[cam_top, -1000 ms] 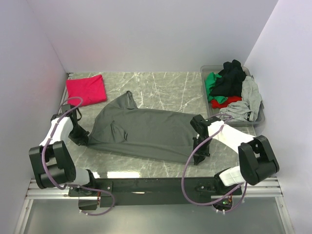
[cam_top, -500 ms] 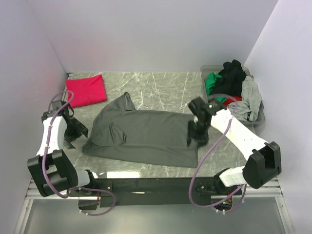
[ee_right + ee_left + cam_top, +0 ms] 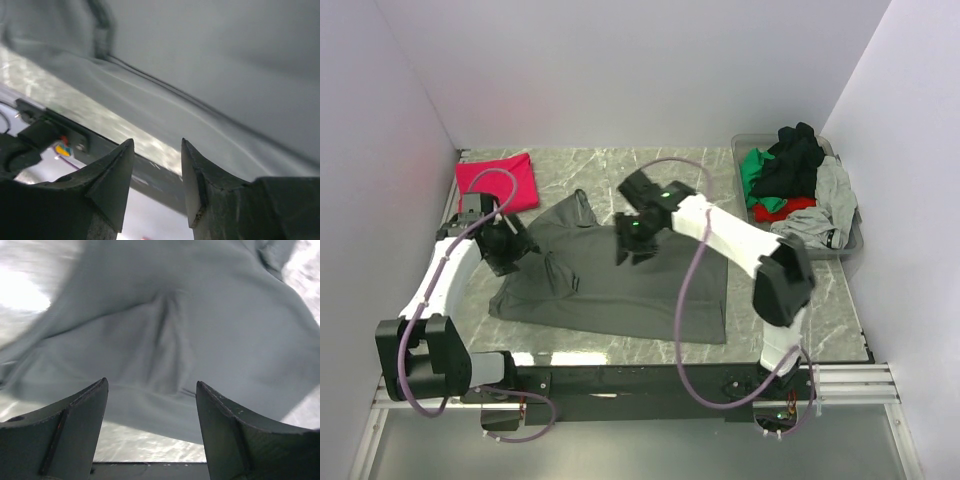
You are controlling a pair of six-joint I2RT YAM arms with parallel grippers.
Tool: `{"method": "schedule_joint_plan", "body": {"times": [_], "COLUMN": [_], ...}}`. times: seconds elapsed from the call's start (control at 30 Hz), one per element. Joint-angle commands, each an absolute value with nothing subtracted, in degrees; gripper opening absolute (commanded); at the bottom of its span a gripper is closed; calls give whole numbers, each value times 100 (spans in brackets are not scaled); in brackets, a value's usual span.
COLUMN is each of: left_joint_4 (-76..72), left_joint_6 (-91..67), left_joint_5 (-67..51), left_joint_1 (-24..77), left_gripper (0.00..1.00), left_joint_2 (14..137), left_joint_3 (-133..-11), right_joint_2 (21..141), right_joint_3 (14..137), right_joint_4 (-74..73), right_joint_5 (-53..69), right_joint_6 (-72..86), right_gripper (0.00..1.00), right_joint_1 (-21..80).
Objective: Fold and stack the t-shirts
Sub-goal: Fold the tshirt
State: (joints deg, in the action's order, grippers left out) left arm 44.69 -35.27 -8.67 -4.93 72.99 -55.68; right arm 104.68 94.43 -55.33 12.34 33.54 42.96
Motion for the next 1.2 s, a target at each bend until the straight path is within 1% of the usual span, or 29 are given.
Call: {"method": "schedule_joint_plan", "body": {"times": [0.0,0.1,0.23,0.4,0.57,1.17], "left_joint_4": [3736,3376,3173,2944,3015,2892], "left_joint_6": [-3735,-3788,-3849,-3876,-3885,-3841], "left_joint_5": [-1493,-1739,-1714,-1679,-1389,-1239], "left_joint_1": [-457,-457,-457,-466,-457,-483], "left_gripper": [76,75,76,76,77,80], "left_joint_2": [7417,7707,8059,8297,8367,8402], "left_joint_3": [-5283,-4862,-4720,-4693,-4667,-4298], "right_joint_2": [10906,11398,11995,12375,12621,13482], "right_joint_3": [9957,10239,10520,10679,10705,11241], "right_joint_4": [-4449,-4035,-3788,-3490,-3182,-3112], "right_joint_5": [1713,1968,2109,2215,2259,2382], "right_joint_6": [3278,3305,3296,3331,3375,3437], "right_gripper": [49,47,43,41,40,44], "right_joint_1": [4648,4807,4948,5054,5089,5098]}}
